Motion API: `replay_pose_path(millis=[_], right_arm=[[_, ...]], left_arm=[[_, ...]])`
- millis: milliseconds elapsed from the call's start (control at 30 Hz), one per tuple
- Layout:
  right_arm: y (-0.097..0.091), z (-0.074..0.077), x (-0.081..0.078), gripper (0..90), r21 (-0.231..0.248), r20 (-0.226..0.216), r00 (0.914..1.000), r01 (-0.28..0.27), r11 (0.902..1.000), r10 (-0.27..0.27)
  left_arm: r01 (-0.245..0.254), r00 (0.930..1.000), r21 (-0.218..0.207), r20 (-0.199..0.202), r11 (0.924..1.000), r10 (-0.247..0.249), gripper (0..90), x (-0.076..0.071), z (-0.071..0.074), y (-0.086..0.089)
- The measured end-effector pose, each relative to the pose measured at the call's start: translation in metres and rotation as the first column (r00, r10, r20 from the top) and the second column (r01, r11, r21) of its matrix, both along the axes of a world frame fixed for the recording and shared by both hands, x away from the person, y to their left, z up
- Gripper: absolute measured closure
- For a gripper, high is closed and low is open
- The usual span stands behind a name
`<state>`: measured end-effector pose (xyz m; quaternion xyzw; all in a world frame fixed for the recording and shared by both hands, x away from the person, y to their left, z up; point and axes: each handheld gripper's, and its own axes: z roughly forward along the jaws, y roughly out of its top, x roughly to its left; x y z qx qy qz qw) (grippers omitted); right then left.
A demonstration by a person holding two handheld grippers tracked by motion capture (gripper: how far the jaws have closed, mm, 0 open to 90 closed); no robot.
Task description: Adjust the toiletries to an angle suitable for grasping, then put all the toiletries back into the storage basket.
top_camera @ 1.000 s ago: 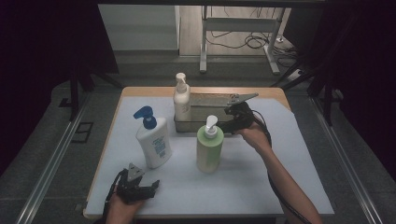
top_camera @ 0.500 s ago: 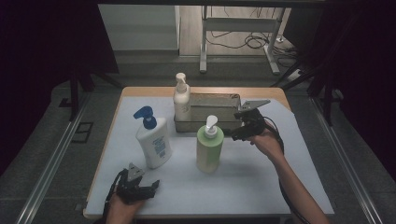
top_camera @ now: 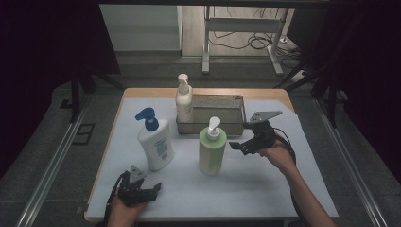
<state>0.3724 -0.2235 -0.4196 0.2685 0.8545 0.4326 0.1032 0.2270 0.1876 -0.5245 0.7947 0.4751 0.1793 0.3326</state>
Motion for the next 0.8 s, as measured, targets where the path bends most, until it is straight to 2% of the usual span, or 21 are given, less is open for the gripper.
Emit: replay_pose_path(millis=[233, 300, 367, 400, 533, 800], right_arm=[[-0.003, -0.004, -0.013, 0.0, 0.008, -0.015, 0.9998, -0.014, 0.9999, 0.014], [-0.003, -0.006, -0.018, 0.0, 0.005, -0.046, 0.9986, -0.025, 0.9997, 0.025], [-0.003, -0.007, -0.022, 0.0, -0.001, -0.046, 0.9985, -0.029, 0.9996, 0.029], [-0.002, -0.008, -0.025, 0.4, -0.008, -0.065, 0.9974, -0.034, 0.9994, 0.033], [-0.001, -0.012, -0.033, 0.2, 0.016, -0.106, 0.9926, -0.058, 0.9982, 0.060], [0.004, -0.015, -0.047, 0.4, 0.023, -0.087, 0.9918, -0.092, 0.9955, 0.094]], left_arm=[[0.000, 1.0000, 0.000, 0.000, 1.0000, 0.000, 17.8, 0.000, 0.000, 0.000], [0.000, 1.0000, 0.000, 0.000, 1.0000, 0.000, 17.8, 0.000, 0.000, 0.000], [0.000, 1.0000, 0.000, 0.000, 1.0000, 0.000, 17.8, 0.000, 0.000, 0.000], [0.000, 1.0000, 0.000, 0.000, 1.0000, 0.000, 17.8, 0.000, 0.000, 0.000], [0.000, 1.0000, 0.000, 0.000, 1.0000, 0.000, 17.8, 0.000, 0.000, 0.000], [0.000, 1.0000, 0.000, 0.001, 1.0000, 0.000, 17.8, 0.000, 0.000, 0.000]])
